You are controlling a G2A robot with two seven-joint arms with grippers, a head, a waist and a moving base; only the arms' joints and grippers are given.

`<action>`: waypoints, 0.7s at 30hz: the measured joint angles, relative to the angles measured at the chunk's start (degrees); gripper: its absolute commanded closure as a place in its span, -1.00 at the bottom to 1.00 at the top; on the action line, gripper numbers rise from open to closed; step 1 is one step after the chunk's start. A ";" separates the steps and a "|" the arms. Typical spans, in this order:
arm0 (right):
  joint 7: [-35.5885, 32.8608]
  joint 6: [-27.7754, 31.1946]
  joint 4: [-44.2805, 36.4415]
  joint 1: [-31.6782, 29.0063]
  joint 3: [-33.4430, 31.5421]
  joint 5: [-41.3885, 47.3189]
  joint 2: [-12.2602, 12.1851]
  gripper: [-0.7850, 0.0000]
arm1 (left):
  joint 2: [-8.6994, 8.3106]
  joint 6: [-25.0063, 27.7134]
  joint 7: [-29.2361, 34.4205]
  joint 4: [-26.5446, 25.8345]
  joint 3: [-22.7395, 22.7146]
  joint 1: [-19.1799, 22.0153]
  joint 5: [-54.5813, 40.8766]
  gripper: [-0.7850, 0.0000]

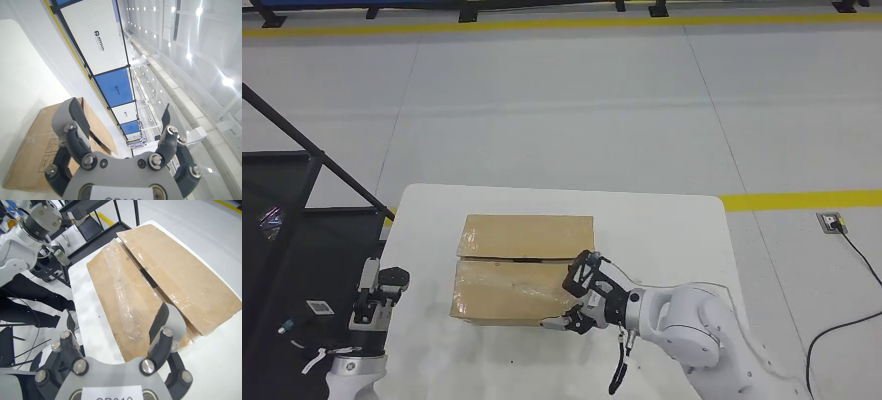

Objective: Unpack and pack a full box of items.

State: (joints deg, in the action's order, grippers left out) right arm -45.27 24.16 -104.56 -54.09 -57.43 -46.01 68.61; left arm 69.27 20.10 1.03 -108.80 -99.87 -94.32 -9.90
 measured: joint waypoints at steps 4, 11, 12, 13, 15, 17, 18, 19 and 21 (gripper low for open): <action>4.04 -1.37 -3.97 -0.50 4.16 -16.58 0.19 -1.00 | 0.13 -0.50 0.49 0.20 0.32 0.37 0.11 -1.00; 3.71 -8.63 -8.56 -1.98 9.93 -45.13 0.54 -1.00 | 0.37 -1.58 0.66 0.32 1.21 1.31 1.12 -1.00; 3.76 -8.16 -8.53 -1.96 9.83 -44.73 0.53 -1.00 | 0.42 -1.65 0.59 0.40 1.32 1.36 1.23 -1.00; 3.78 -8.04 -8.52 -1.96 9.81 -43.27 0.53 -1.00 | 0.45 -1.67 0.57 0.50 1.37 1.38 1.28 -1.00; 3.79 -7.99 -8.44 -1.91 9.79 -40.21 0.51 -1.00 | 0.51 -1.86 0.72 0.93 1.45 1.42 1.25 -1.00; 4.04 -7.42 -7.64 -1.90 10.28 -41.66 0.48 -1.00 | 0.56 -2.06 0.92 1.32 1.47 1.61 1.14 -1.00; 4.25 -6.98 -7.11 -1.80 11.16 -44.13 0.61 -1.00 | 0.59 -2.13 0.99 1.51 1.50 1.74 1.08 -1.00; 4.28 -7.01 -6.81 -1.60 11.89 -45.97 0.77 -1.00 | 0.62 -2.16 1.03 1.60 1.56 1.81 1.04 -1.00; 3.59 -8.16 -6.39 -1.08 13.62 -49.53 1.27 -0.69 | 0.70 -2.24 1.10 1.71 1.72 1.91 1.04 -1.00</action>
State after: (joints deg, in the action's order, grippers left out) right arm -41.69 16.00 -110.94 -55.17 -43.82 -95.54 69.88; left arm 69.97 17.87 2.13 -107.09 -98.15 -92.41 -8.86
